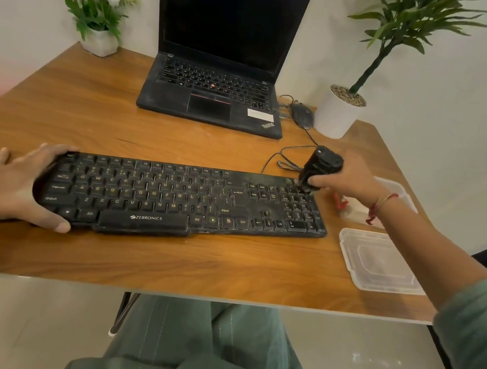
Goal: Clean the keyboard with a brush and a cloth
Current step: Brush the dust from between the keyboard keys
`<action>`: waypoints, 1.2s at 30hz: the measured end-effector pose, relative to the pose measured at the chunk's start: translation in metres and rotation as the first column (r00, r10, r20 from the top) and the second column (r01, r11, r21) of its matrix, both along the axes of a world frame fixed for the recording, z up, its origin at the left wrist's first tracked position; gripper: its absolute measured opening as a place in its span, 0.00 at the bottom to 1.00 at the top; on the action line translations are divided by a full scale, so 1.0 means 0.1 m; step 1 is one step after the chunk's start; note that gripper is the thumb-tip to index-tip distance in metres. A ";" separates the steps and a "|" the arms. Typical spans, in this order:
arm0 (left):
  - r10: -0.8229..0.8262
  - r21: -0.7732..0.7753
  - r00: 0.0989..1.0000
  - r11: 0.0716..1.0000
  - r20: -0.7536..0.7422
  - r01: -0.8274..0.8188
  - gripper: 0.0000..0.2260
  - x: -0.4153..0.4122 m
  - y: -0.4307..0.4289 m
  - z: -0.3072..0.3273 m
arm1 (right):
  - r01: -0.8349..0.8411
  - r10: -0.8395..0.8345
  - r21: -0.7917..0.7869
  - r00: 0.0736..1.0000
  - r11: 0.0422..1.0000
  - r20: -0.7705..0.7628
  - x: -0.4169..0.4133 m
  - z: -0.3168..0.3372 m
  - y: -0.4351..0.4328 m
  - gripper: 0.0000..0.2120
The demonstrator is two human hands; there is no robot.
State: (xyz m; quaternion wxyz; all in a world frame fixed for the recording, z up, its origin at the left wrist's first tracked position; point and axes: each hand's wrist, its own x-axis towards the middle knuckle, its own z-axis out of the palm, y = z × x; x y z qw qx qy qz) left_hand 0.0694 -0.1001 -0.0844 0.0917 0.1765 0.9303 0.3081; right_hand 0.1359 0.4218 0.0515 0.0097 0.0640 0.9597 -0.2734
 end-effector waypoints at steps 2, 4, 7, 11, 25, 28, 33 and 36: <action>-0.001 -0.042 1.000 0.999 -0.022 0.000 0.60 -0.03 -0.05 -0.05 | 0.005 -0.005 -0.002 1.000 1.000 0.001 0.03 -0.02 -0.02 0.10; -0.012 -0.098 0.999 0.995 -0.047 0.007 0.63 -0.07 -0.09 -0.14 | -0.068 0.079 -0.081 0.987 0.994 0.138 0.10 -0.04 -0.07 0.10; -0.013 -0.106 0.999 0.994 -0.033 0.010 0.64 -0.14 -0.16 -0.25 | -0.073 0.093 -0.101 0.974 0.992 0.206 0.07 -0.01 -0.02 0.14; -0.018 -0.072 0.998 0.997 -0.055 0.014 0.62 -0.13 -0.14 -0.25 | 0.092 -0.091 -0.044 0.996 0.995 0.016 -0.03 -0.05 0.14 0.15; -0.011 0.011 1.000 1.000 -0.026 0.011 0.58 -0.06 -0.04 -0.10 | -0.076 0.115 -0.195 0.973 0.978 0.201 0.21 -0.07 -0.12 0.11; -0.024 0.040 1.000 0.999 -0.006 0.024 0.58 -0.08 -0.04 -0.10 | -0.027 0.049 -0.150 0.988 0.988 0.144 0.16 -0.05 -0.08 0.10; 0.002 0.067 1.000 0.998 0.020 -0.004 0.55 -0.02 0.01 -0.07 | -0.062 0.063 -0.016 0.996 0.998 0.062 0.26 -0.17 -0.16 0.13; 0.002 0.055 1.000 0.998 0.005 -0.003 0.55 -0.03 0.01 -0.05 | -0.065 0.071 -0.057 0.991 0.996 0.111 0.32 -0.12 -0.17 0.14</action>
